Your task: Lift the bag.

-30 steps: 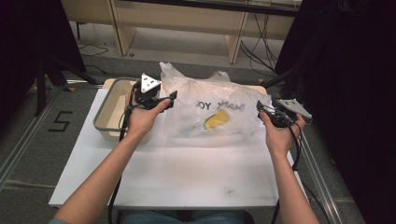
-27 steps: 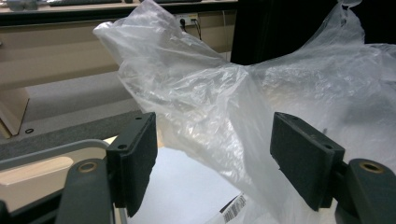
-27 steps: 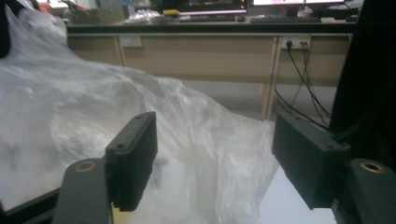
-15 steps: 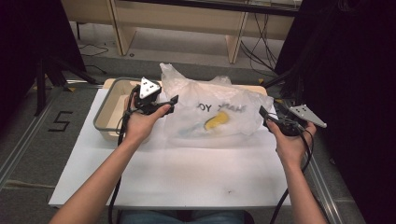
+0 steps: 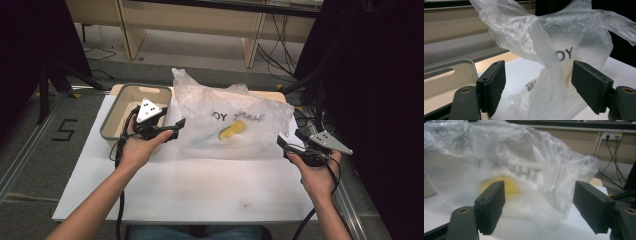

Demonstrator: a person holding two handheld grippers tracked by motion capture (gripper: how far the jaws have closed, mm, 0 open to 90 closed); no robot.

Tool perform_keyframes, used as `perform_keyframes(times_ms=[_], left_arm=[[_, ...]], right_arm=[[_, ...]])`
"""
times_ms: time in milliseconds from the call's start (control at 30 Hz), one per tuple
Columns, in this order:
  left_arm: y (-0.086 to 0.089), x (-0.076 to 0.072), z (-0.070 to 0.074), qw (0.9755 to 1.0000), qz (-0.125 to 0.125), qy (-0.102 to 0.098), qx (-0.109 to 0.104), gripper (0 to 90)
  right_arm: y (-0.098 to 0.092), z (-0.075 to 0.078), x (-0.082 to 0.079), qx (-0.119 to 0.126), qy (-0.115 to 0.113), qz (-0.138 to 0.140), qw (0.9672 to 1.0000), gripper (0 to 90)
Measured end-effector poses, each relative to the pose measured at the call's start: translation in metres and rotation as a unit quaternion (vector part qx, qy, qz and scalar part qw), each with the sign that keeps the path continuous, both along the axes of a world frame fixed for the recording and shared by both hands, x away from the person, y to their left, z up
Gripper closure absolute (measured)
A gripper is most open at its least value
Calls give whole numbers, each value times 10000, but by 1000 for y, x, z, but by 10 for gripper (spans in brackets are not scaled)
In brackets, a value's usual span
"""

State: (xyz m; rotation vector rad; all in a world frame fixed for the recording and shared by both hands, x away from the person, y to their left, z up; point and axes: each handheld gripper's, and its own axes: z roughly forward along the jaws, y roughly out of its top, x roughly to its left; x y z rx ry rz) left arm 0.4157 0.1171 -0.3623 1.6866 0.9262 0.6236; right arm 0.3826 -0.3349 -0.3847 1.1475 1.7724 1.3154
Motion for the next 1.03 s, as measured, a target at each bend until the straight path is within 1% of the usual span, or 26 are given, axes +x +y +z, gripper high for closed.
perform_keyframes(times_ms=[100, 233, 300, 467, 533, 600, 700, 833, 900, 967, 1033], left_arm=[[4, -7, -5, 9999, -40, 32, 97, 268], [9, -16, -13, 9996, -111, 79, 227, 263], [11, -21, -18, 9995, -151, 106, 269, 261], [18, -37, -32, 9980, -345, 171, 506, 255], [20, -42, -38, 9975, -381, 175, 568, 254], [22, -46, -44, 9972, -433, 208, 578, 253], [25, -51, -50, 9964, -486, 212, 657, 250], [25, -52, -58, 9962, -528, 232, 653, 247], [25, -52, -60, 9961, -511, 254, 678, 245], [25, -52, -61, 9959, -493, 228, 729, 238], [25, -52, -61, 9958, -492, 229, 731, 237]], right_arm=[[-2, -5, -6, 50, 105, 96, 9999, 269], [-2, -13, -15, -22, 230, 239, 9994, 272], [-2, -17, -20, 0, 308, 311, 9990, 275], [-3, -28, -31, -28, 459, 510, 9976, 276], [-4, -32, -35, -4, 525, 548, 9971, 276], [-4, -36, -38, 2, 574, 603, 9965, 279], [-4, -40, -41, 31, 627, 671, 9958, 284], [-4, -42, -42, 90, 597, 692, 9958, 295], [-4, -43, -42, 67, 595, 689, 9958, 296], [-4, -44, -42, 70, 595, 693, 9958, 296], [-4, -44, -42, 68, 597, 679, 9959, 296]])
